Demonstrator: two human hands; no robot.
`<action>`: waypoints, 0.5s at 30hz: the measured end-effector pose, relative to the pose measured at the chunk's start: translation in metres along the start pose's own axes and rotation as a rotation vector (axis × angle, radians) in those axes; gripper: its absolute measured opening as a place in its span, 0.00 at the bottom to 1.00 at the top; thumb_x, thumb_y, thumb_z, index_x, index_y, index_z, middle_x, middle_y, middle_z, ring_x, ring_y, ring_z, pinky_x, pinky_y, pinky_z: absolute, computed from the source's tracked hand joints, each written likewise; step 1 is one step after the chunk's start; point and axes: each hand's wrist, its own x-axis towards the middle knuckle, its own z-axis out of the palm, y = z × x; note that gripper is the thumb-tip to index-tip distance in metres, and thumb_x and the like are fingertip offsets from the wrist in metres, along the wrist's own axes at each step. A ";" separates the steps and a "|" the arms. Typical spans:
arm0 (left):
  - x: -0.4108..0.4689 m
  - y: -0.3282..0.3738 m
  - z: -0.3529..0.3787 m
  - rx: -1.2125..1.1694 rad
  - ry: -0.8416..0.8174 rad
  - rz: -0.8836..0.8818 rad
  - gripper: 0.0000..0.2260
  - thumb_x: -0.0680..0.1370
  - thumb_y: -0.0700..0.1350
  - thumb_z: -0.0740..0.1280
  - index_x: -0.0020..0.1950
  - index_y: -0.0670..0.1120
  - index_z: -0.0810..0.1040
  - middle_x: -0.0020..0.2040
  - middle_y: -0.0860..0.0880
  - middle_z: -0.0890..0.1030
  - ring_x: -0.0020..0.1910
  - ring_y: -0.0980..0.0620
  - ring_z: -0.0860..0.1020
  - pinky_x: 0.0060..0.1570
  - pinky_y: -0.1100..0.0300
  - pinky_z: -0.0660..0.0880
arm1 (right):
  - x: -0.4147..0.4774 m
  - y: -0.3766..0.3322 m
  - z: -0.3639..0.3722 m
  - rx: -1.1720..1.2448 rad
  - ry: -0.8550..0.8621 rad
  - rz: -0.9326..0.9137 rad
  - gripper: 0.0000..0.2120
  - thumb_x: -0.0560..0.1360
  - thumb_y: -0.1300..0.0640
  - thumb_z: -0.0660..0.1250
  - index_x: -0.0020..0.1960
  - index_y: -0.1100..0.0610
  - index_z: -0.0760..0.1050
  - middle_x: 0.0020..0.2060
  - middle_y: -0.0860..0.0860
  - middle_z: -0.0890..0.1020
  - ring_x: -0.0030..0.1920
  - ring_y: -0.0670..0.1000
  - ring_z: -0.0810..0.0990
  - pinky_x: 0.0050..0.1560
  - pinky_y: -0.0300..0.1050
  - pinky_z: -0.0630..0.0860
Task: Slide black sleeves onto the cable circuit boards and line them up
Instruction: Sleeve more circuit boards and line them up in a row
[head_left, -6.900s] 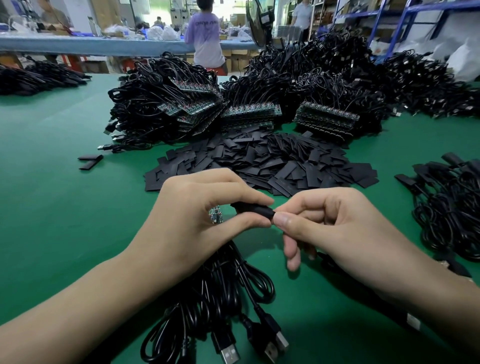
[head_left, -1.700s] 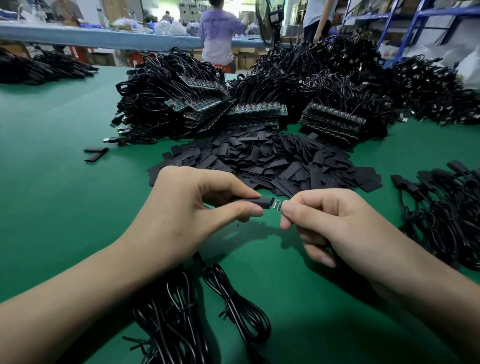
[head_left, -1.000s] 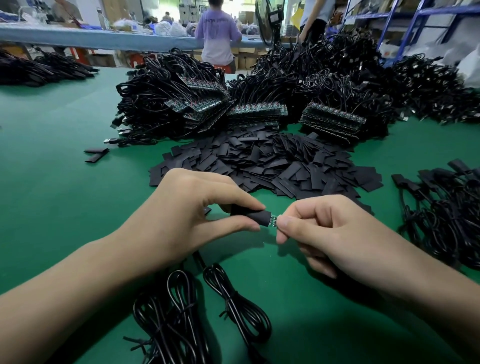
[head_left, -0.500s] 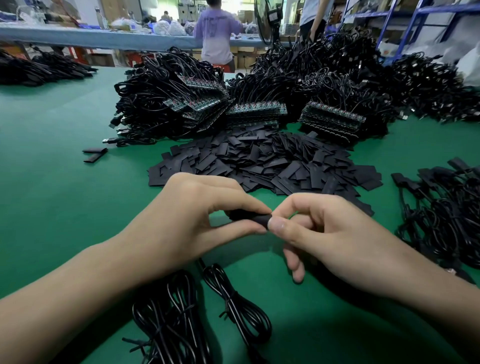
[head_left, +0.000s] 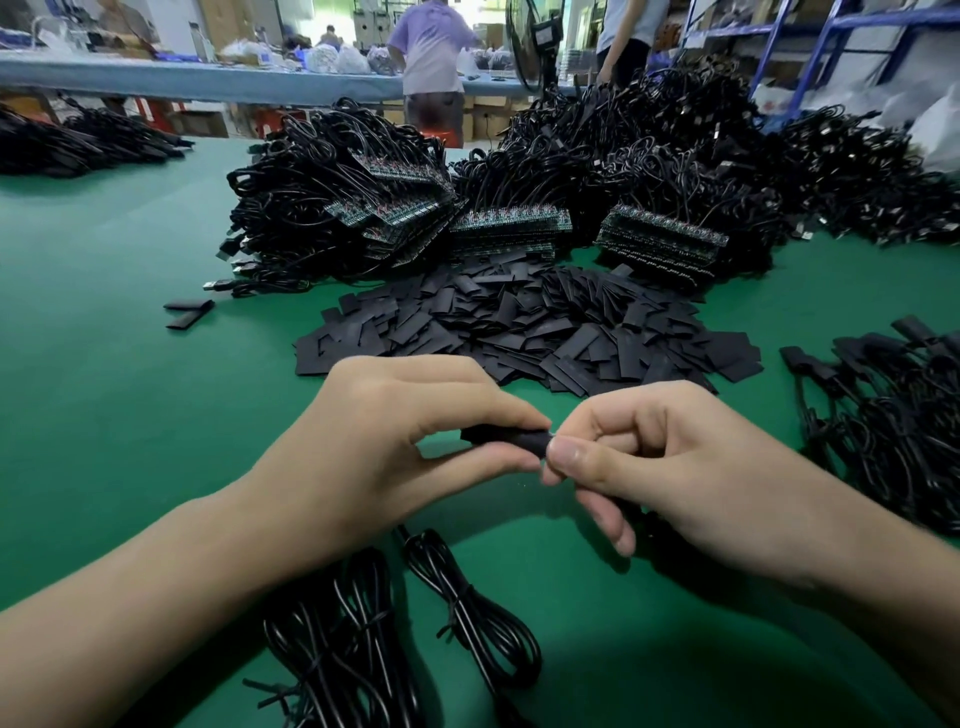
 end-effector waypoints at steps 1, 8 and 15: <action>0.000 0.000 0.001 0.004 -0.007 0.012 0.08 0.76 0.48 0.74 0.52 0.45 0.87 0.45 0.54 0.84 0.42 0.61 0.80 0.45 0.66 0.77 | 0.000 0.001 0.001 0.000 -0.008 0.000 0.10 0.79 0.52 0.68 0.42 0.52 0.83 0.28 0.52 0.80 0.27 0.48 0.77 0.32 0.36 0.73; 0.002 0.002 -0.002 -0.014 0.020 -0.037 0.08 0.76 0.49 0.73 0.52 0.47 0.87 0.44 0.56 0.84 0.42 0.65 0.79 0.46 0.76 0.69 | 0.000 -0.005 -0.001 -0.030 0.030 -0.038 0.10 0.78 0.48 0.67 0.41 0.48 0.83 0.32 0.54 0.85 0.31 0.48 0.81 0.38 0.36 0.76; 0.001 0.002 -0.002 -0.017 0.029 -0.035 0.08 0.76 0.48 0.73 0.51 0.47 0.87 0.44 0.55 0.85 0.42 0.63 0.80 0.46 0.76 0.70 | -0.002 -0.004 -0.001 -0.022 0.052 -0.028 0.10 0.81 0.57 0.67 0.43 0.55 0.84 0.34 0.56 0.86 0.32 0.50 0.82 0.39 0.36 0.77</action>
